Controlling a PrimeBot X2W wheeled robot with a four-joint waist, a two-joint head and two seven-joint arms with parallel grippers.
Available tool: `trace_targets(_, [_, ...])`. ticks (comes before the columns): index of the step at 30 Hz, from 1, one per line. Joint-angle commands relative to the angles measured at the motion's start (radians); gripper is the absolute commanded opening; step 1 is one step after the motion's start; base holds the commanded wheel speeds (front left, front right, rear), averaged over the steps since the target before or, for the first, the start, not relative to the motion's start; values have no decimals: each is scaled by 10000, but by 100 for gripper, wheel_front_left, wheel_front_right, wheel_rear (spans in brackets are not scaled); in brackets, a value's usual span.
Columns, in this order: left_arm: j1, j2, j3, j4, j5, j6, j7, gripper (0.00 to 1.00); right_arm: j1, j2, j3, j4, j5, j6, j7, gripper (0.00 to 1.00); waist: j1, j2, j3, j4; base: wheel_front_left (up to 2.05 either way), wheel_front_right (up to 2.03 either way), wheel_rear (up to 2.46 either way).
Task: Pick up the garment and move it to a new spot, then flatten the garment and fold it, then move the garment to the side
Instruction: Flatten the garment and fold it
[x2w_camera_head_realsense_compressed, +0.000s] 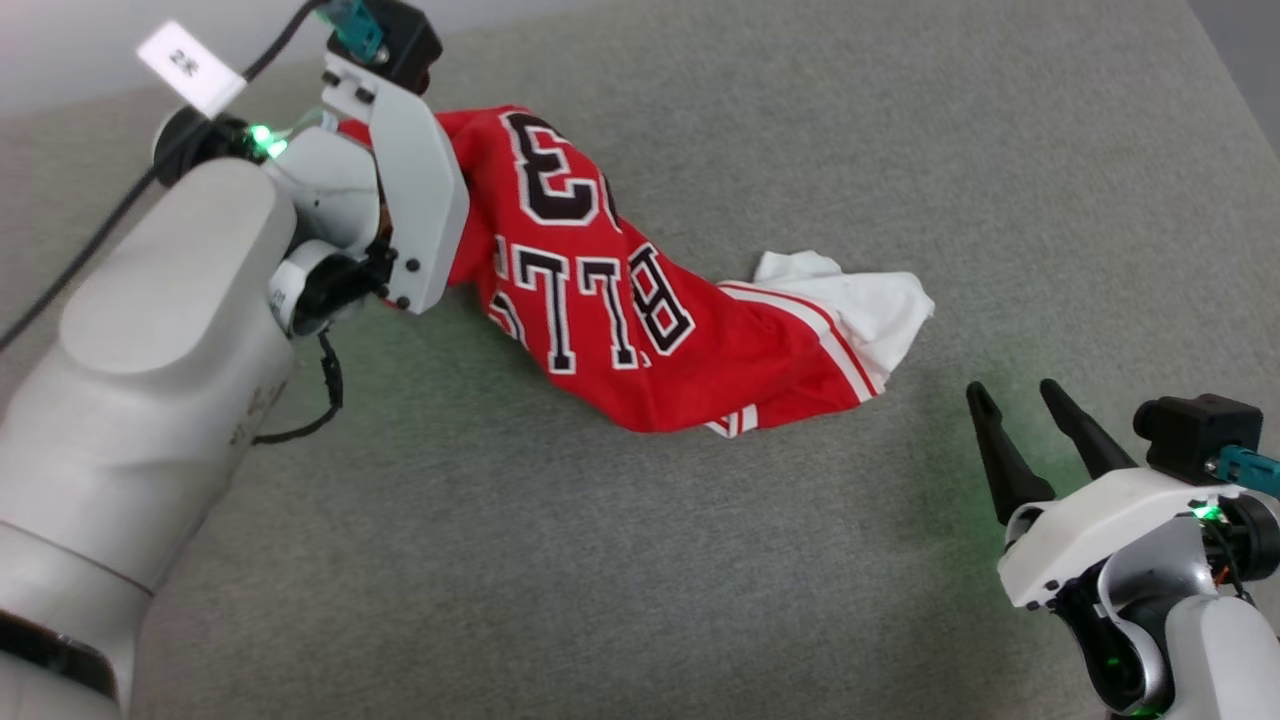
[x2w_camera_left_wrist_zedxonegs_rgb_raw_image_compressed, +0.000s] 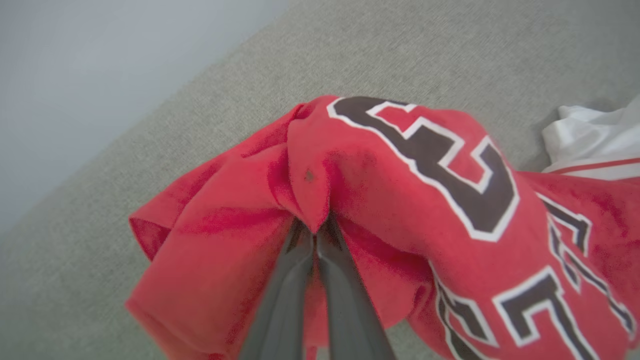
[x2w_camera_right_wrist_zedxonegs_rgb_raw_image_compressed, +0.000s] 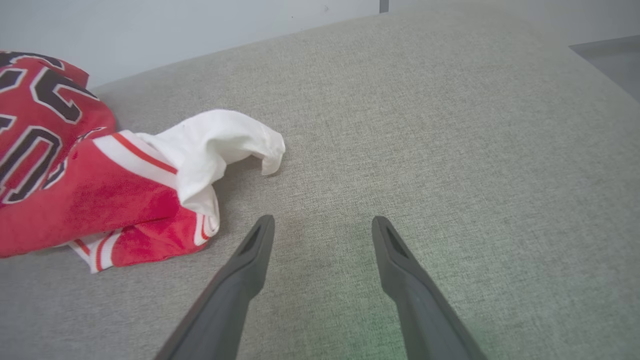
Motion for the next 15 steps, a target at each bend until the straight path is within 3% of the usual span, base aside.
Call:
trace_targets(1, [-108,-32,-140,196,-131,-4,-62,0,-147,31,55,71,71,-10,-93,100,0,0,426,-397,0,0,0])
trace_targets(6, [-129,-128,-709,986,-703,-4,-199,0,-313,61,154,385,135,-10,-313,100,0,0,547,-472,0,0,0])
trace_targets(7, [-121,-142,-800,1149,-810,-4,-154,13,-338,62,143,448,127,-10,-337,100,0,0,536,-451,0,0,0])
trace_targets(9, [-152,-225,-930,1330,-1049,-4,-176,100,-351,72,105,546,101,-10,-382,100,0,0,456,-361,0,0,0])
trace_targets(15, [-328,-429,-1033,1289,-1720,-4,-600,100,-212,-25,-29,643,-43,-10,-400,100,0,0,-43,146,0,0,0])
